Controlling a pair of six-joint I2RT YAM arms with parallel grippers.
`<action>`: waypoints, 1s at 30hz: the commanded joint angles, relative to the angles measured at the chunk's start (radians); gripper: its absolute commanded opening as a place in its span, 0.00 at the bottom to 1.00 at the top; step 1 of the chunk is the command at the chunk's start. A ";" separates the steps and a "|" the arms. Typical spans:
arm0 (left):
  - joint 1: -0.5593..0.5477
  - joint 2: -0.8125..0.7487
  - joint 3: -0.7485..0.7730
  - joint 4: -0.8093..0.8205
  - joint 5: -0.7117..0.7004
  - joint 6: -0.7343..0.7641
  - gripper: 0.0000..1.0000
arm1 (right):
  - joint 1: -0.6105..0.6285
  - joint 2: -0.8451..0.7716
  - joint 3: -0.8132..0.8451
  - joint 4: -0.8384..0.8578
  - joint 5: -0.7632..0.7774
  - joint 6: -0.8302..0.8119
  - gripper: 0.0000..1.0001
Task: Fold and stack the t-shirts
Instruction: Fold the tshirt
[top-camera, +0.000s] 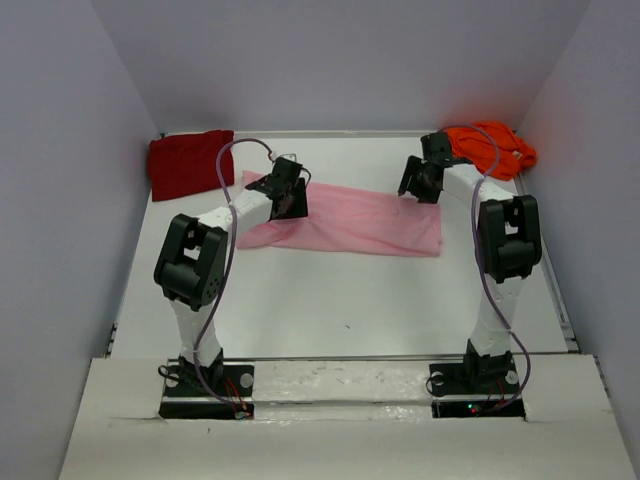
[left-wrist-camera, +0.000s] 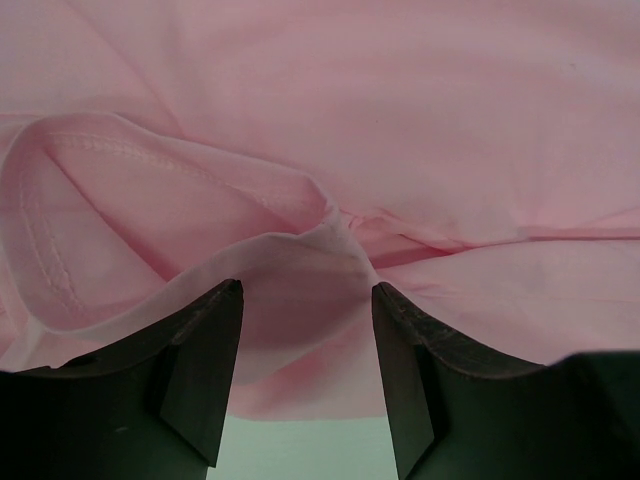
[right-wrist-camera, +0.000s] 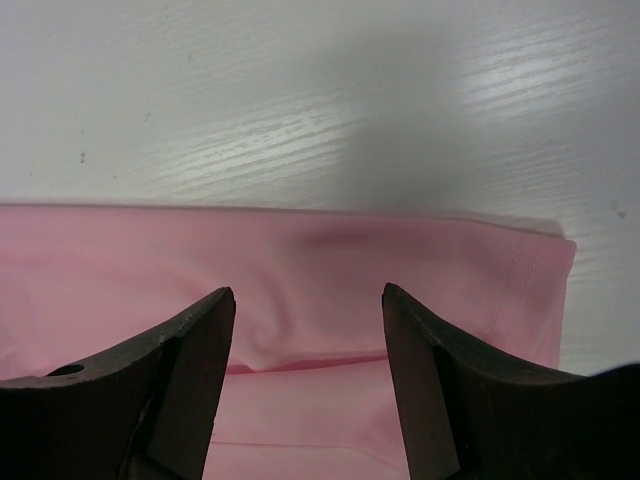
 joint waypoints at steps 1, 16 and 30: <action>0.002 0.021 0.021 0.025 -0.024 0.010 0.64 | 0.007 0.023 0.031 0.020 -0.043 -0.014 0.66; 0.069 0.112 0.109 -0.015 -0.034 0.047 0.64 | 0.057 -0.097 -0.130 0.024 -0.040 0.024 0.66; 0.119 0.204 0.321 -0.112 -0.072 0.125 0.64 | 0.179 -0.293 -0.413 0.069 -0.047 0.057 0.66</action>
